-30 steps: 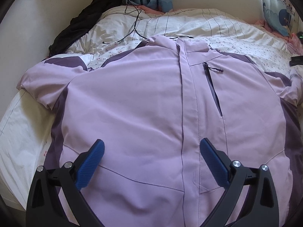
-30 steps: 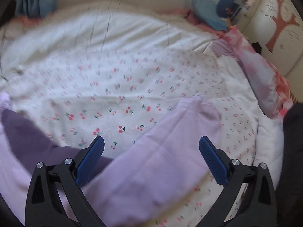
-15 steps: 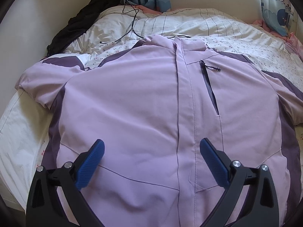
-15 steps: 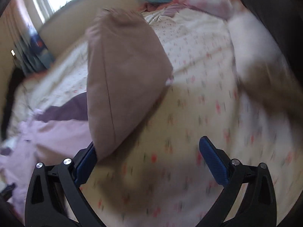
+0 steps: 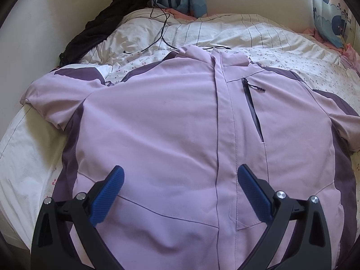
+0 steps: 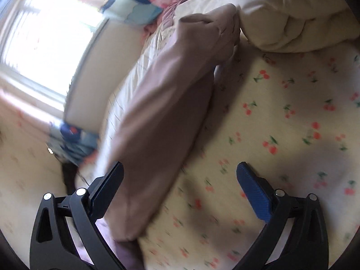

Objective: Fold large clothes
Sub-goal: 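Close the right gripper on the lavender sleeve cuff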

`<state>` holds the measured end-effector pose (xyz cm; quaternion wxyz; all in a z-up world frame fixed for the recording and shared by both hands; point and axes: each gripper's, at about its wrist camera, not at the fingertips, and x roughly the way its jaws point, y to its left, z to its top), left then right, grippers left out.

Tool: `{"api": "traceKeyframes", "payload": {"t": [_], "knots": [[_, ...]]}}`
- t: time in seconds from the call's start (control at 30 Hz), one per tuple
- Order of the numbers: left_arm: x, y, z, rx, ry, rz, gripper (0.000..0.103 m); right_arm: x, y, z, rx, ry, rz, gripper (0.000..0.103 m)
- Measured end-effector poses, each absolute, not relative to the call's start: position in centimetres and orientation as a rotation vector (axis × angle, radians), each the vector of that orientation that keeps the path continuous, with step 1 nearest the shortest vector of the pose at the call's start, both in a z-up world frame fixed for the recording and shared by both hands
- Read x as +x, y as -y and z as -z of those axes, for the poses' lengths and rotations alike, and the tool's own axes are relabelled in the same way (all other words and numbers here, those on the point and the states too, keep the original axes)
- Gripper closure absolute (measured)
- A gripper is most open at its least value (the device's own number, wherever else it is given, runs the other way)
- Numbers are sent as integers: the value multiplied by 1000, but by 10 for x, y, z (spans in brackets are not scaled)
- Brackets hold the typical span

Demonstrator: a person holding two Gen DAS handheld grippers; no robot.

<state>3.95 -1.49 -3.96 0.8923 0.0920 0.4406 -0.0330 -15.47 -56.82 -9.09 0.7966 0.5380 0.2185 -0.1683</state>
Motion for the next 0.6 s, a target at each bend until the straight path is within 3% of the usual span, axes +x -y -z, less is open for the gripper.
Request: {"api": "traceKeyframes", "payload": {"t": [0.17, 0.4, 0.47, 0.5, 0.57, 0.6], "knots": [[41, 18, 40, 199, -914, 68, 6, -147, 586, 98, 1328, -302, 363, 6], [41, 19, 41, 206, -915, 70, 6, -116, 613, 111, 1391, -215, 433, 9], [40, 18, 40, 200, -912, 69, 6, -108, 616, 106, 1363, -158, 361, 45], [40, 17, 40, 197, -912, 69, 6, -96, 615, 100, 1355, -150, 298, 50], [41, 15, 39, 191, -910, 66, 6, -83, 613, 78, 1299, -159, 226, 73], [40, 13, 38, 189, -909, 63, 6, -73, 609, 66, 1262, -166, 190, 75]]}}
